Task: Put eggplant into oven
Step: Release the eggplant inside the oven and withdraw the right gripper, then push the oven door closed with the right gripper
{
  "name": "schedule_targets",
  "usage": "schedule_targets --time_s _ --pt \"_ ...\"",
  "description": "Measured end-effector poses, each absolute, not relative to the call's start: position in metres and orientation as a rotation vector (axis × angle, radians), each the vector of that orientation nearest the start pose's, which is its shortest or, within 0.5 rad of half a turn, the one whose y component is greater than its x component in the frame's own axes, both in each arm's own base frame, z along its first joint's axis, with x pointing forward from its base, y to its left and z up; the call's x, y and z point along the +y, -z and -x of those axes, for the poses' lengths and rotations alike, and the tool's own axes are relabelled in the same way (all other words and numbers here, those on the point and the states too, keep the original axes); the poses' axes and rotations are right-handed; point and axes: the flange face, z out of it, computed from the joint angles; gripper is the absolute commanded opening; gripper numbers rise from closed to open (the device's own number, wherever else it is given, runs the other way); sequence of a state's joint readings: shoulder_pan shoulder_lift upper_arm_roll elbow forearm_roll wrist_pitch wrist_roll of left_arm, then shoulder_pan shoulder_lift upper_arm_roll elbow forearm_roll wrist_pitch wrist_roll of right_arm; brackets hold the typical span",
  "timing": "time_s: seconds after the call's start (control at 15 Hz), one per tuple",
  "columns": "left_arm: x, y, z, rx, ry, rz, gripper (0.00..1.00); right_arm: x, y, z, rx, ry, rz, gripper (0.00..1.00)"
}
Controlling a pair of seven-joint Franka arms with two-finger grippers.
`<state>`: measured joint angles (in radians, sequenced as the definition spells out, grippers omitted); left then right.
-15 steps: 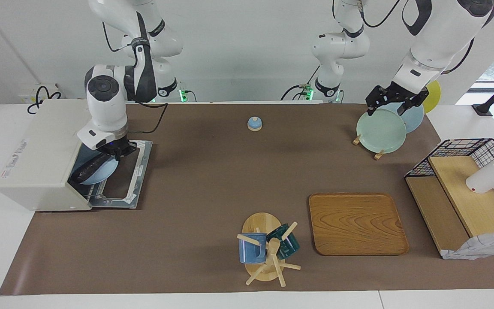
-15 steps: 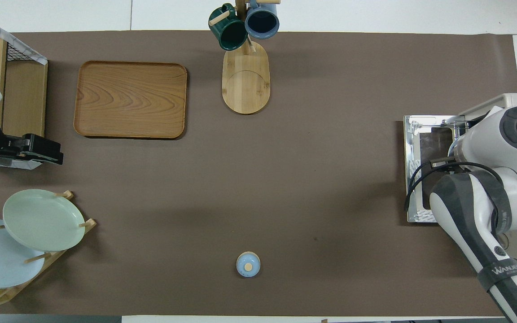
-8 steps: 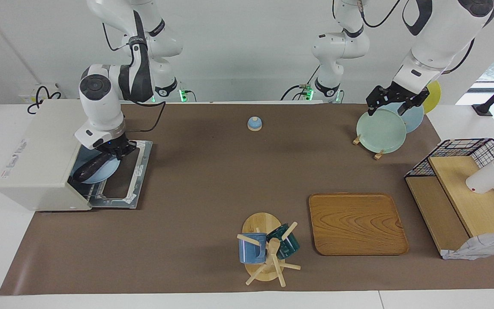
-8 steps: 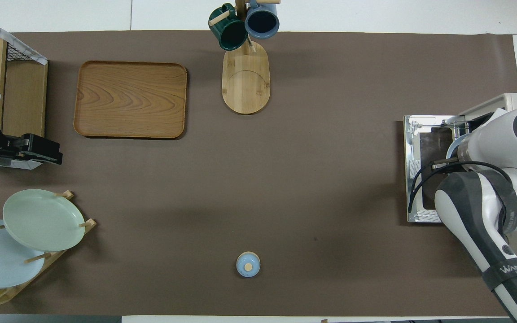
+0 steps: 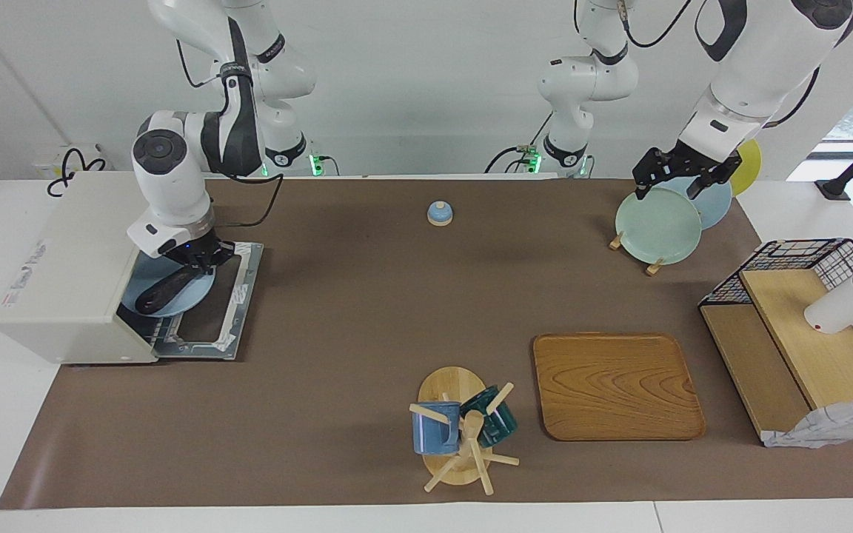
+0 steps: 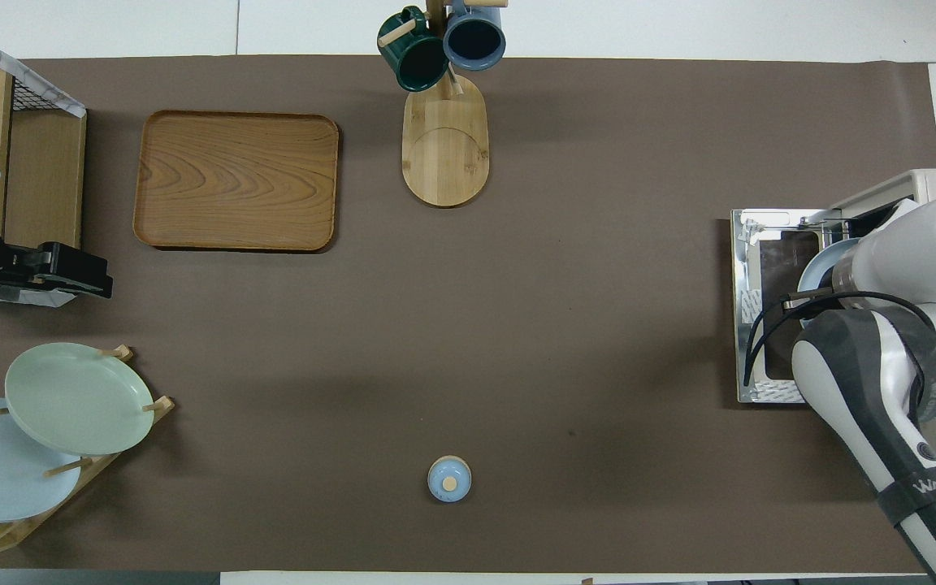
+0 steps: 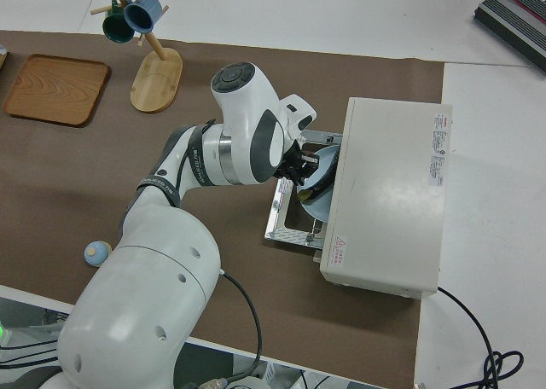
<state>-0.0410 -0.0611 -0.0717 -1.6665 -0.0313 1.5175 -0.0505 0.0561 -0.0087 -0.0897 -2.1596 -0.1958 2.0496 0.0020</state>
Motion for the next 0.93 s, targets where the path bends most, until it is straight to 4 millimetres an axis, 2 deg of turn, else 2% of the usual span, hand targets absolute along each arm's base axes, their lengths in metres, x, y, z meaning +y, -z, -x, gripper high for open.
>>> schedule_targets --time_s 0.13,0.33,0.47,0.73,0.93 --pt "-0.064 -0.608 -0.524 0.098 -0.142 3.157 1.0 -0.019 -0.408 -0.527 -0.104 -0.142 3.278 0.0" --pt "-0.064 -0.608 -0.524 0.097 -0.142 3.157 1.0 0.01 -0.411 -0.535 -0.18 -0.018 3.267 0.0" --pt "-0.064 -0.608 -0.524 0.097 -0.142 3.157 1.0 0.023 -0.394 -0.539 -0.198 0.033 3.261 0.0" --pt "-0.064 -0.608 -0.524 0.097 -0.142 3.157 1.0 0.028 -0.338 -0.547 -0.124 0.061 3.257 0.0" --pt "-0.064 -0.608 -0.524 0.097 -0.142 3.157 1.0 0.031 -0.311 -0.551 -0.106 0.043 3.258 0.0"
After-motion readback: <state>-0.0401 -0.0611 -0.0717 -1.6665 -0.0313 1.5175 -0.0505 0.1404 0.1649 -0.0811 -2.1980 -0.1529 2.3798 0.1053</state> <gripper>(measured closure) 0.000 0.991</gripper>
